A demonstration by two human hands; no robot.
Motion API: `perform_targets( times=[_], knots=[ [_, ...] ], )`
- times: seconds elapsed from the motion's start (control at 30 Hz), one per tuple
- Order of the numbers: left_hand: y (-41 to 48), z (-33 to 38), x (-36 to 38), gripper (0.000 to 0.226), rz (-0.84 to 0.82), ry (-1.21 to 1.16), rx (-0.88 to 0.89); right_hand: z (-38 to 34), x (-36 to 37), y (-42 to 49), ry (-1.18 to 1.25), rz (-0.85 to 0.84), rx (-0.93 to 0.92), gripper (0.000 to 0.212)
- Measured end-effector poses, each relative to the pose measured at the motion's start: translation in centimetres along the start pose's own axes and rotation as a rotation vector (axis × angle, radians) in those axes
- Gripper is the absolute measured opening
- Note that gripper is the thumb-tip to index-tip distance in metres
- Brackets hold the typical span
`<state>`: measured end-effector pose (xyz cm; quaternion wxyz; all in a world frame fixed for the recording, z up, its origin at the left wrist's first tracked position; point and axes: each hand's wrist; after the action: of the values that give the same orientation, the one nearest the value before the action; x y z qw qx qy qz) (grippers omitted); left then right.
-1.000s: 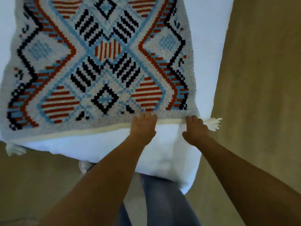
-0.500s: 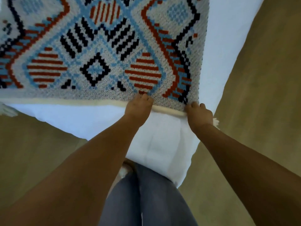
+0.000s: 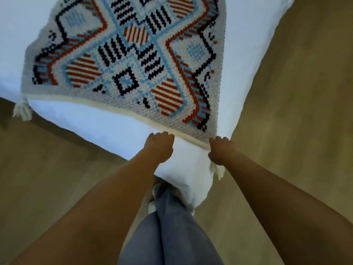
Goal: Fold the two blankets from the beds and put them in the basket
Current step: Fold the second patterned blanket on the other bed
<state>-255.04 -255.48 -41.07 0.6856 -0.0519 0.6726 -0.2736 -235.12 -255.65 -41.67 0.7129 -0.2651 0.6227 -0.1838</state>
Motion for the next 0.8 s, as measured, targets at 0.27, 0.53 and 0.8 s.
perform_targets(
  times=[0.27,0.53,0.8],
  knots=[
    [1.3,7.3,-9.5,0.025,0.106,0.044,-0.009,6.1,-6.0,-4.0,0.061,0.144,-0.084,0.028],
    [8.4,15.8,-18.2,0.028,0.096,-0.061,-0.168,15.9,-14.2,-0.6,0.076,0.325,-0.205,0.025],
    [15.4,15.4,-24.1,0.036,0.13,-0.078,-0.324,21.4,-23.7,6.4,0.052,0.421,-0.333,0.028]
  ],
)
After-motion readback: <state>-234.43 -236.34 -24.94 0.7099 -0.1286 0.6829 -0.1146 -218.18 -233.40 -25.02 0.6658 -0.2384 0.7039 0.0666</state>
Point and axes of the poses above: each hand's wrist, its own y-axis towards the middle knuckle, its own x-axis out of the palm, z = x × y, and after that the axes turned 7 degrees about z, right-handed
